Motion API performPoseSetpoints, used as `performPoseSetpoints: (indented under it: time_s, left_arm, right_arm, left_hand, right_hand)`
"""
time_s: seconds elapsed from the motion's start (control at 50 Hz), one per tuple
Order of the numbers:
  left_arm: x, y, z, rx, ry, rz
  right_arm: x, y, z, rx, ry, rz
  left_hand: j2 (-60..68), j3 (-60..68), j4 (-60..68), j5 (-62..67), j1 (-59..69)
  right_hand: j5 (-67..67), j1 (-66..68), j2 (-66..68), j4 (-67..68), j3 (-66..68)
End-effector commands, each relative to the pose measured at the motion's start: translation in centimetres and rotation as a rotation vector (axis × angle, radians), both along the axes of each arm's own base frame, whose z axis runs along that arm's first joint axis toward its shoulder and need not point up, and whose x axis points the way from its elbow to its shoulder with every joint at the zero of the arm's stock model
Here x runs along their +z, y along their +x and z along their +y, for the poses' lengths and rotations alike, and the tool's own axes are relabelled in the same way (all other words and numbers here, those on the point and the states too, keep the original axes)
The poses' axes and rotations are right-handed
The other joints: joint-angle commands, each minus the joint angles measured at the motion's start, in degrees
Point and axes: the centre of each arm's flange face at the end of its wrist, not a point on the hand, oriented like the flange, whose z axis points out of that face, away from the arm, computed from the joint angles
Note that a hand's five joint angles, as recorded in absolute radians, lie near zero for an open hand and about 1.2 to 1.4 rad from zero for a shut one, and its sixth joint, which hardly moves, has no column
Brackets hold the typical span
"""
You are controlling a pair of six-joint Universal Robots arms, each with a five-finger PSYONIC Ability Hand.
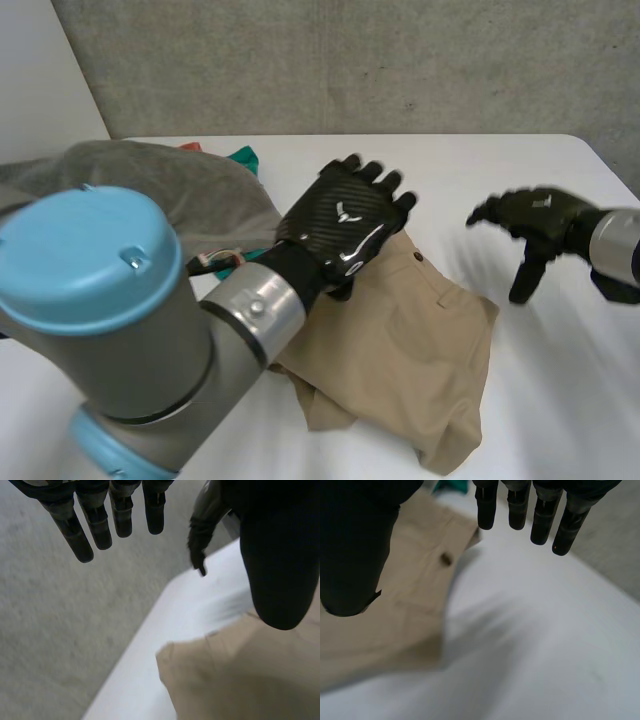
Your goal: Fold the laundry.
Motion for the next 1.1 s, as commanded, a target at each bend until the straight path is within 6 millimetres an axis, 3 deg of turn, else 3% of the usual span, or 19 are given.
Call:
performPoseSetpoints:
  time_s: [0.02,0.06,0.24,0.38,0.46,0.54,0.56,0.6,0.66,0.72,0.8,0.88,0.9,0.96,1.02,1.1]
  left_arm:
    - [-0.7,0.9,0.8,0.005,0.088,-0.085]
    - [-1.0,0.7,0.8,0.000,0.095,-0.088]
    - [-6.7,-2.6,4.3,-0.077,0.162,-0.213]
    - [-9.3,-3.5,4.1,0.003,0.154,-0.276]
    - [-9.7,-3.9,4.3,-0.009,0.135,-0.296]
    - [-9.6,-4.1,4.2,-0.010,0.123,-0.294]
    - [-9.3,-4.2,4.1,-0.006,0.120,-0.282]
    - [-9.0,-4.3,3.9,0.001,0.114,-0.272]
    - [-8.1,-4.5,3.6,0.012,0.103,-0.242]
    - [-6.7,-4.5,3.4,0.020,0.085,-0.206]
    - [-3.0,-3.8,2.3,0.079,0.049,-0.105]
    - [1.5,-1.5,-0.3,0.233,0.032,0.076]
    - [2.2,-1.0,-0.8,0.264,0.030,0.111]
    - [4.0,1.3,-2.9,0.370,0.025,0.203]
    - [4.1,2.5,-4.3,0.423,0.028,0.227]
    - [3.2,2.9,-5.0,0.445,0.050,0.217]
  right_arm:
    - [-3.9,-0.3,2.0,0.218,-0.109,0.255]
    - [-4.6,-0.4,2.2,0.267,-0.126,0.285]
    - [-6.1,0.2,2.8,0.407,-0.144,0.154]
    - [-7.5,0.4,2.2,0.409,-0.183,0.158]
    - [-8.4,0.4,2.0,0.408,-0.194,0.163]
    - [-9.1,0.4,1.8,0.410,-0.190,0.161]
    - [-9.3,0.5,1.7,0.411,-0.189,0.160]
    - [-9.4,0.6,1.6,0.413,-0.194,0.160]
    - [-9.4,0.6,1.4,0.413,-0.202,0.161]
    - [-9.1,0.6,1.1,0.401,-0.203,0.150]
    - [-8.0,0.5,0.3,0.345,-0.186,0.105]
    - [-3.9,0.2,-0.9,0.234,-0.191,-0.001]
    - [-1.2,0.2,-0.9,0.198,-0.204,-0.048]
    - [3.2,-0.1,-0.2,0.149,-0.213,-0.115]
    - [4.8,-0.1,0.4,0.138,-0.205,-0.126]
    - [4.2,0.9,1.3,0.148,-0.120,-0.123]
  left_hand:
    - [0.42,-0.52,0.26,0.83,-0.51]
    - [1.10,0.16,0.93,1.51,0.16]
    - [2.94,2.00,2.77,3.35,2.01]
    - [7.48,6.54,7.31,7.89,6.54]
    - [19.25,18.30,19.08,19.66,18.31]
    - [43.59,42.65,43.42,44.00,42.65]
    - [55.48,54.54,55.31,55.89,54.54]
    - [66.29,65.35,66.12,66.70,65.36]
    - [66.34,65.40,66.18,66.75,65.41]
    - [66.34,65.40,66.18,66.75,65.41]
    - [66.34,65.40,66.18,66.75,65.41]
    - [66.34,65.40,66.18,66.75,65.41]
    - [66.34,65.40,66.18,66.75,65.41]
    - [66.34,65.40,66.18,66.75,65.41]
    - [66.34,65.40,66.18,66.75,65.41]
    - [66.34,65.40,66.18,66.75,65.41]
  right_hand:
    - [-3.88,-1.10,-2.38,-3.06,-1.96]
    - [-3.88,-1.10,-2.38,-3.06,-1.96]
    - [2.75,5.53,4.25,3.56,4.67]
    - [6.13,8.91,7.62,6.94,8.05]
    - [6.47,9.25,7.96,7.28,8.39]
    - [12.17,14.95,13.67,12.98,14.09]
    - [16.02,18.80,17.51,16.83,17.94]
    - [26.92,29.70,28.42,27.73,28.84]
    - [65.92,68.70,67.41,66.73,67.84]
    - [66.12,68.90,67.62,66.94,68.04]
    - [66.12,68.90,67.62,66.94,68.04]
    - [66.12,68.90,67.62,66.94,68.04]
    - [66.12,68.90,67.62,66.94,68.04]
    - [66.12,68.90,67.62,66.94,68.04]
    - [66.12,68.90,67.62,66.94,68.04]
    - [66.12,68.90,67.62,66.94,68.04]
